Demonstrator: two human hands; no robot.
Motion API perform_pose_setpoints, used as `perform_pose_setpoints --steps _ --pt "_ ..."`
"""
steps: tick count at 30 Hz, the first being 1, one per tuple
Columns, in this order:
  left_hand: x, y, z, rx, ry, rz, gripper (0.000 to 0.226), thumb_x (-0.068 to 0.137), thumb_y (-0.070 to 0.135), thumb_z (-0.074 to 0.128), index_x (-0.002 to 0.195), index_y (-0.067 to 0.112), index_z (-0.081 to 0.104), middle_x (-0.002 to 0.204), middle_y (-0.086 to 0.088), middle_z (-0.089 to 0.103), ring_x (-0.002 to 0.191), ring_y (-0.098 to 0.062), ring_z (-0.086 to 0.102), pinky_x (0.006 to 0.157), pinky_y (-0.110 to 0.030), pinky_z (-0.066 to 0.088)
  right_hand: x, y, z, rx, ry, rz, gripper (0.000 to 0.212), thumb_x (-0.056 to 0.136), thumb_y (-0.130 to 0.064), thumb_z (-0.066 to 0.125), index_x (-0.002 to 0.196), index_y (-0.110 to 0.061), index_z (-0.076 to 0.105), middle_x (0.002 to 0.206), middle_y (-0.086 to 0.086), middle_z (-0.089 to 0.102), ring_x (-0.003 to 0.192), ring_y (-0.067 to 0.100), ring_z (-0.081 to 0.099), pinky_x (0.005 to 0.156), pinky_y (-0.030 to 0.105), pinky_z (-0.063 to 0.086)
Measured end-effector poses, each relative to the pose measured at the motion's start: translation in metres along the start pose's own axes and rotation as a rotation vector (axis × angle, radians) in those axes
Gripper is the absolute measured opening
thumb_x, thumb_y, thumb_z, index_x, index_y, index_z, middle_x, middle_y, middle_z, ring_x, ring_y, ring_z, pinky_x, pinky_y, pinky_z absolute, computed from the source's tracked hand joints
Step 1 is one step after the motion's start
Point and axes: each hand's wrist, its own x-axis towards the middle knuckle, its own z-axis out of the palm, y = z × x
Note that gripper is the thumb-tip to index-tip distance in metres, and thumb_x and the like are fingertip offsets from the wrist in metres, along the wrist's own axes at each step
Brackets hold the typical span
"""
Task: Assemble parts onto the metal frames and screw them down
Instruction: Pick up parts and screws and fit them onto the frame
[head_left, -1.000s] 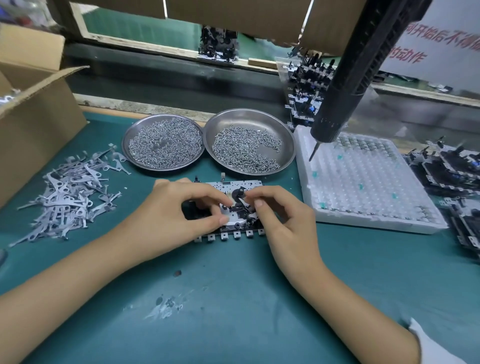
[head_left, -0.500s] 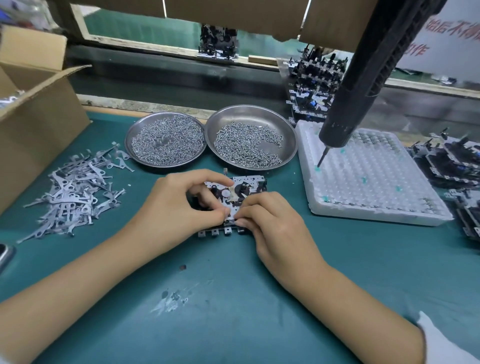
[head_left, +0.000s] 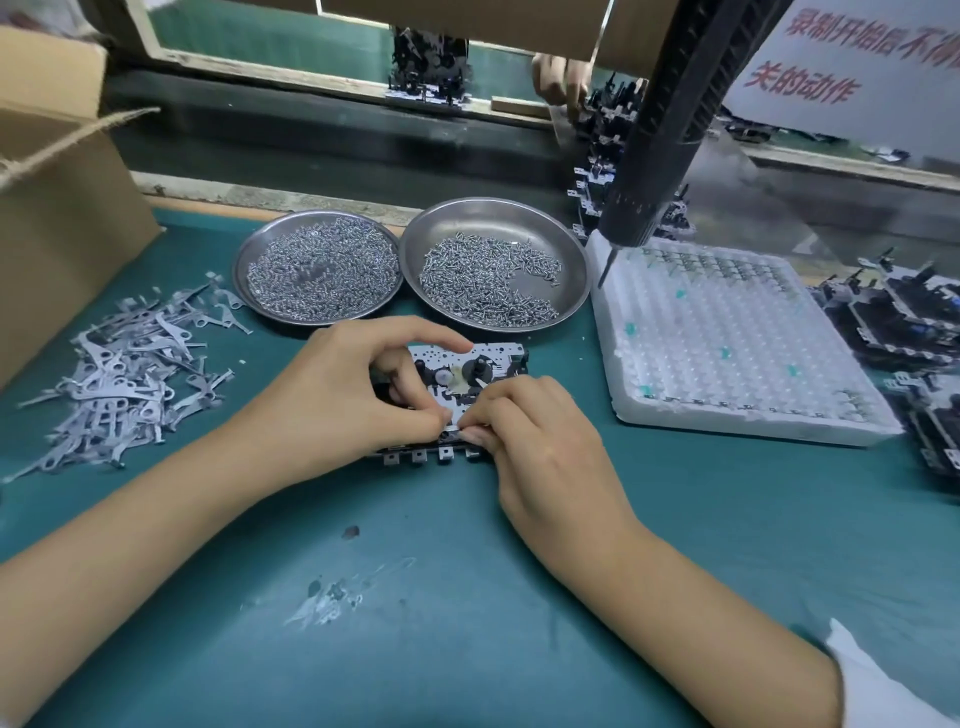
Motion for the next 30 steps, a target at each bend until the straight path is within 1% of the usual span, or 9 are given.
perform_pose_setpoints --steps 3,6,12,14,16,18,23,27,30 --pt "0.0 0.001 0.0 0.028 -0.005 -0.002 0.053 0.066 -0.001 0.075 0.102 0.037 0.067 0.06 0.004 0.068 0.057 -0.001 0.057 0.063 -0.008 0.044 0.0 0.0 0.0 0.023 0.024 0.013 0.012 0.088 -0.006 0.059 0.085 0.002 0.067 0.087 0.013 0.063 0.074 0.032 0.059 0.063 0.039 0.046" --pt "0.001 0.002 0.0 0.038 -0.007 -0.01 0.051 0.065 0.0 0.075 0.1 0.037 0.068 0.058 0.004 0.067 0.055 0.002 0.057 0.062 -0.006 0.042 0.0 0.0 0.001 0.009 0.057 0.009 0.018 0.091 -0.008 0.057 0.081 0.004 0.066 0.087 0.015 0.063 0.075 0.033 0.059 0.058 0.039 0.05" --pt "0.002 0.002 0.001 0.027 0.003 -0.01 0.052 0.066 -0.003 0.075 0.099 0.036 0.068 0.056 0.003 0.065 0.054 0.003 0.056 0.061 -0.005 0.041 0.0 0.0 0.007 -0.021 0.053 -0.01 0.003 0.081 0.005 0.063 0.078 0.006 0.064 0.084 0.017 0.062 0.073 0.034 0.059 0.056 0.04 0.051" --pt "0.002 0.001 -0.001 0.015 -0.013 -0.013 0.051 0.068 0.0 0.076 0.103 0.035 0.068 0.058 0.003 0.066 0.056 0.002 0.058 0.062 -0.007 0.042 0.0 0.001 0.005 0.055 0.054 0.029 0.006 0.083 0.001 0.063 0.08 0.005 0.066 0.086 0.015 0.062 0.076 0.032 0.059 0.065 0.038 0.05" --pt "0.001 0.0 -0.003 -0.009 -0.031 -0.012 0.048 0.07 0.005 0.079 0.105 0.035 0.068 0.06 0.002 0.068 0.057 -0.001 0.058 0.062 -0.009 0.044 0.001 0.003 0.001 0.212 0.057 0.11 0.006 0.084 -0.003 0.065 0.084 0.002 0.069 0.087 0.01 0.062 0.08 0.024 0.059 0.072 0.025 0.046" --pt "-0.001 -0.001 -0.005 -0.023 -0.039 -0.011 0.044 0.07 0.011 0.08 0.104 0.035 0.068 0.064 0.003 0.07 0.057 -0.002 0.057 0.061 -0.01 0.045 0.003 0.005 -0.002 0.369 0.073 0.195 0.007 0.086 -0.005 0.066 0.086 -0.001 0.071 0.086 0.007 0.063 0.08 0.013 0.057 0.073 0.014 0.041" --pt "-0.003 0.0 -0.005 -0.022 -0.045 0.001 0.038 0.07 0.022 0.081 0.103 0.034 0.068 0.07 0.005 0.073 0.057 -0.001 0.047 0.06 -0.009 0.044 0.008 0.01 -0.007 0.623 0.131 0.434 0.01 0.089 -0.008 0.063 0.083 -0.009 0.071 0.079 -0.006 0.063 0.078 0.003 0.057 0.074 0.015 0.043" --pt "-0.004 0.001 -0.004 -0.03 -0.039 0.004 0.037 0.066 0.03 0.08 0.101 0.033 0.069 0.072 0.007 0.073 0.059 0.0 0.047 0.06 -0.01 0.044 0.008 0.008 -0.007 0.652 0.131 0.444 0.014 0.089 -0.008 0.064 0.081 -0.017 0.068 0.078 -0.007 0.062 0.077 0.0 0.055 0.072 0.012 0.041" --pt "-0.005 0.001 -0.006 0.04 0.012 0.028 0.038 0.058 0.043 0.077 0.095 0.039 0.07 0.08 0.013 0.071 0.064 -0.001 0.05 0.064 -0.014 0.048 0.008 0.008 -0.007 0.661 0.155 0.451 0.011 0.089 -0.008 0.064 0.082 -0.013 0.07 0.079 -0.004 0.063 0.078 0.005 0.057 0.073 0.017 0.043"
